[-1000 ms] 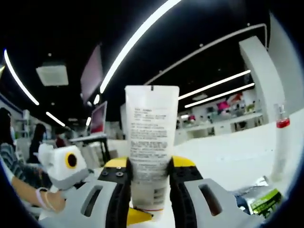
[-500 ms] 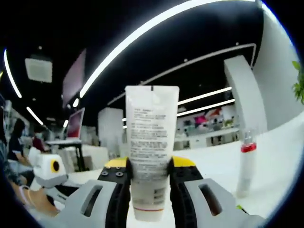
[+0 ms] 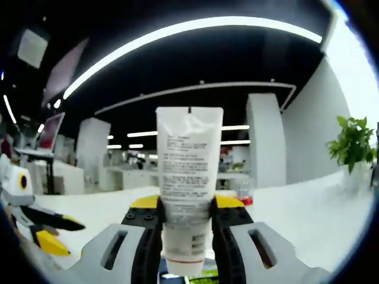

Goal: Arrange the skincare products in the storage area until every visible bottle or jar stands upright without overlapping.

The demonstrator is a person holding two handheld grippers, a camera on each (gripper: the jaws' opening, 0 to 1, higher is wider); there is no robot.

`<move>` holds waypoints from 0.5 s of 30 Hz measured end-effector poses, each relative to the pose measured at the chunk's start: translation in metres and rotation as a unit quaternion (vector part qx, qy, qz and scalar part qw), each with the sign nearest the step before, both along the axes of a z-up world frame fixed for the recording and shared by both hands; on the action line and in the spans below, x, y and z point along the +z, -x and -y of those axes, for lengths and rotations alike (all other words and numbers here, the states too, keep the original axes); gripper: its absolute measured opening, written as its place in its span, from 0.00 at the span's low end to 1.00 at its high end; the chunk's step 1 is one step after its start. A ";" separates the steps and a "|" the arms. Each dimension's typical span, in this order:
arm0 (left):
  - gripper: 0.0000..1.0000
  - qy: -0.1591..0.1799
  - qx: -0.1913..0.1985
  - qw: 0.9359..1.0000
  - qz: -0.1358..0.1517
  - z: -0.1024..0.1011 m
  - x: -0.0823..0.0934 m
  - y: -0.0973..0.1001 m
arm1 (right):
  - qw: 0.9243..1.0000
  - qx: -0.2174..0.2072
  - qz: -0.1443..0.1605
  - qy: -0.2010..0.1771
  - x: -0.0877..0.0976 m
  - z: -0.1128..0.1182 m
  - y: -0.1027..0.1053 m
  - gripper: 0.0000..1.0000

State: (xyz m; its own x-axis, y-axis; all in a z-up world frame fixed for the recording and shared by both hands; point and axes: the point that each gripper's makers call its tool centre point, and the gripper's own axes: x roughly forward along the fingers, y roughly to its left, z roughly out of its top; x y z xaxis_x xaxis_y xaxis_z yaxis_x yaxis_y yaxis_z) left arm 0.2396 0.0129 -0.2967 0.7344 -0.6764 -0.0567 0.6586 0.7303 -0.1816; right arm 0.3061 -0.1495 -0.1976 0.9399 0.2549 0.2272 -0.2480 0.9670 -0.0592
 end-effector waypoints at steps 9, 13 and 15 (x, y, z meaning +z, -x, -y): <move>0.76 -0.007 0.005 1.000 0.004 0.002 -0.001 -0.001 | 0.995 -0.066 0.003 0.070 -0.009 0.032 -0.003 0.29; 0.82 -0.011 0.010 1.000 0.005 0.001 -0.002 -0.002 | 0.995 -0.086 -0.006 0.050 -0.015 0.047 -0.011 0.29; 0.82 -0.010 0.013 1.000 0.005 0.000 -0.001 -0.003 | 0.995 -0.094 -0.007 0.044 -0.016 0.055 -0.012 0.29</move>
State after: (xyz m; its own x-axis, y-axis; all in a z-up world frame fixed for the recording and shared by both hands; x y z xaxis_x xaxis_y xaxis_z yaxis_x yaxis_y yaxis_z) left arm 0.2428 0.0131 -0.2978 0.7522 -0.6559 -0.0635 0.6410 0.7506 -0.1601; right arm 0.3181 -0.2045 -0.2135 0.9758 0.0919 0.1985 -0.0638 0.9876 -0.1434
